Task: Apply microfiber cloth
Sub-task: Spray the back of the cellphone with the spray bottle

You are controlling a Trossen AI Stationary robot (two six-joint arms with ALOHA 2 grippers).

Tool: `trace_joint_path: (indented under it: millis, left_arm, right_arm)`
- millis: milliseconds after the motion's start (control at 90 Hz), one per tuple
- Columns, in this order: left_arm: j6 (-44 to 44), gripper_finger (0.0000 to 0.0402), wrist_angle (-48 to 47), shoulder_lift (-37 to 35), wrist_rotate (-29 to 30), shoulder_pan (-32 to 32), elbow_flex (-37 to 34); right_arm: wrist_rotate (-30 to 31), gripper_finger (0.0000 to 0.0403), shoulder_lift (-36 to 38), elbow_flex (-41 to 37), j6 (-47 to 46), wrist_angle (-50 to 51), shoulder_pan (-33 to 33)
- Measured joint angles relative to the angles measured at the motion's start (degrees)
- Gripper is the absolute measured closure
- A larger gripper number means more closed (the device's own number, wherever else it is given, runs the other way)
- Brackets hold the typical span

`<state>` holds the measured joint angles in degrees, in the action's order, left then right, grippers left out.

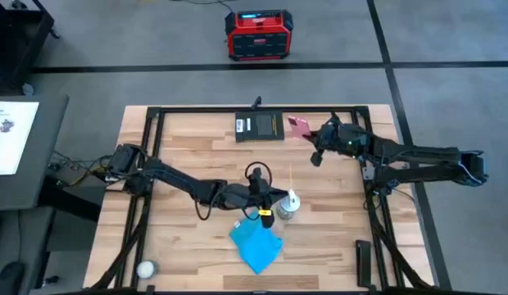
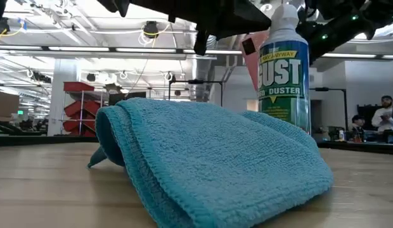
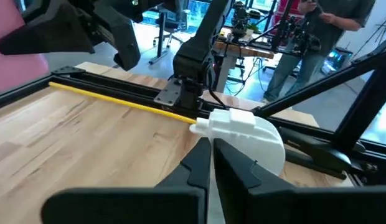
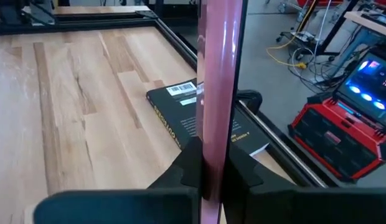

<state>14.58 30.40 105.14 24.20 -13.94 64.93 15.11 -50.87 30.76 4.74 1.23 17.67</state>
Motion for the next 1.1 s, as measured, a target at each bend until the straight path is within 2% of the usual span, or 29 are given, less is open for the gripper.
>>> trace_joint_path:
  millis: [300, 544, 678, 844, 1100]
  left_arm:
    - [-3.2, 0.0402, -1.4, -1.3, -2.7, -0.9, 0.0]
    - [-8.3, 0.0402, -21.6, -7.3, -1.9, -3.6, 7.4]
    - [-9.8, 0.0402, -27.9, -8.9, -1.3, -3.5, 10.4]
    - [-8.1, 0.0402, -31.1, -8.3, -1.2, -1.1, 10.4]
    - [-5.9, 0.0402, -32.4, -8.6, -7.4, 1.9, 10.6]
  right_arm:
    - [-0.2, 0.0393, 0.0, 0.0, 1.3, 0.0, 1.4]
    - [-1.8, 0.0393, 2.9, -1.0, 2.8, 0.6, 4.2]
    - [-3.1, 0.0393, 8.3, -6.0, 0.9, -1.6, 4.2]
    - [-4.1, 0.0393, 13.5, -11.0, -1.4, -6.0, 1.9]
    - [-3.3, 0.0393, 8.8, -11.9, -2.2, -10.4, -1.0]
